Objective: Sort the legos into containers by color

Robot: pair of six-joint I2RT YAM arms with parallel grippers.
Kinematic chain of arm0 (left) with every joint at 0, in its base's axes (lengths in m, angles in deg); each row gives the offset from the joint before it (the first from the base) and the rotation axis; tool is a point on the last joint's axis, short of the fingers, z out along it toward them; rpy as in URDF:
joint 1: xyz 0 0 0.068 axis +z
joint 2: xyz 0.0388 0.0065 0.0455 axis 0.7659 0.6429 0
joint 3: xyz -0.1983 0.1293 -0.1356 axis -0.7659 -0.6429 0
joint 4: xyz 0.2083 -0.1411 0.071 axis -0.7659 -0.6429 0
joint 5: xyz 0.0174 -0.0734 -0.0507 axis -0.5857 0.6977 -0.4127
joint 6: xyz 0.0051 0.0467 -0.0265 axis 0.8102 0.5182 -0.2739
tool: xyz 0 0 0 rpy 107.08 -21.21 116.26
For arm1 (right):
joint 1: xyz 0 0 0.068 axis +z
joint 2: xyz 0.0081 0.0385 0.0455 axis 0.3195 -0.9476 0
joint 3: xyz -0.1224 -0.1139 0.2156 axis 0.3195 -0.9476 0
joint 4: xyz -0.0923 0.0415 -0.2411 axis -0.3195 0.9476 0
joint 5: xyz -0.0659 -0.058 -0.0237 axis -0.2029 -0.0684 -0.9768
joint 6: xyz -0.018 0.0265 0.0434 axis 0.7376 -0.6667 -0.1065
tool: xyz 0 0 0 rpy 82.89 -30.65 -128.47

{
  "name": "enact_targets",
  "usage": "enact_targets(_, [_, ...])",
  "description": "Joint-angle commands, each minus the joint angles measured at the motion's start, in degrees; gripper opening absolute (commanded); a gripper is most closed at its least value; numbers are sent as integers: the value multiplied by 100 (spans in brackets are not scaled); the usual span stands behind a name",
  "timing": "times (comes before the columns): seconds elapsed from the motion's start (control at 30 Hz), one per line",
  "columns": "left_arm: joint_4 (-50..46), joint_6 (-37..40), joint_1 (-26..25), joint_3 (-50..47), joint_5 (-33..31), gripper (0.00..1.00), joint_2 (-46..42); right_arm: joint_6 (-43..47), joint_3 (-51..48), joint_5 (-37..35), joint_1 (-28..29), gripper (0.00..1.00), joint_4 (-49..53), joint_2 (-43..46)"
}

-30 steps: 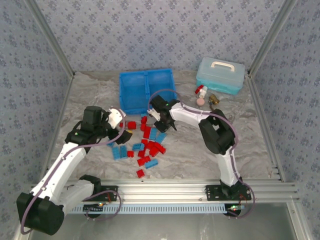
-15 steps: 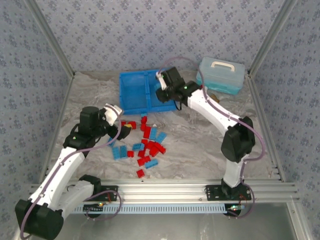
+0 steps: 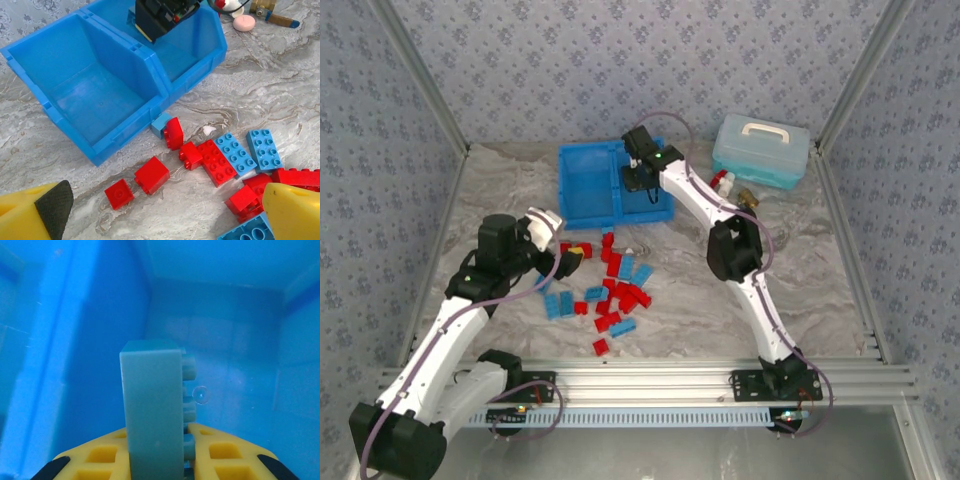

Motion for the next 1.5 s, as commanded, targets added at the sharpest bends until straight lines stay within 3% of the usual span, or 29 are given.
enact_targets(0.0, [-15,114,-15,-42,95,99,-65,-126,542,141,-51,29,327,-117])
enact_targets(0.2, [-16,113,-19,-61,150,99,-35,-153,698,347,-126,48,422,148])
enact_targets(0.33, [-15,-169,-19,35,142,99,-12,-34,690,263,-119,50,574,535])
enact_targets(0.5, [94,-1718,-259,348,-414,99,98,136,244,185,-11,50,801,1382])
enact_targets(0.67, [-14,-3571,-701,590,-862,99,823,201,-1759,69,264,55,340,3127])
enact_targets(0.8, [23,-4274,-1297,808,-1630,97,1685,96,-3701,-154,516,82,-349,4798])
enact_targets(0.87, [51,-4451,-1470,972,-1741,93,2163,83,-4421,-327,641,98,-617,5436])
enact_targets(0.9, [24,-4515,-1532,1099,-1753,92,2438,70,-4714,-435,696,100,-674,5703])
enact_targets(1.1, [-321,-4550,-1676,1883,-1848,84,3963,-67,-5409,-765,744,100,-579,6469])
enact_targets(1.47, [-216,-3954,-1908,2591,-2569,69,5290,-75,-5566,-828,711,100,-487,6505])
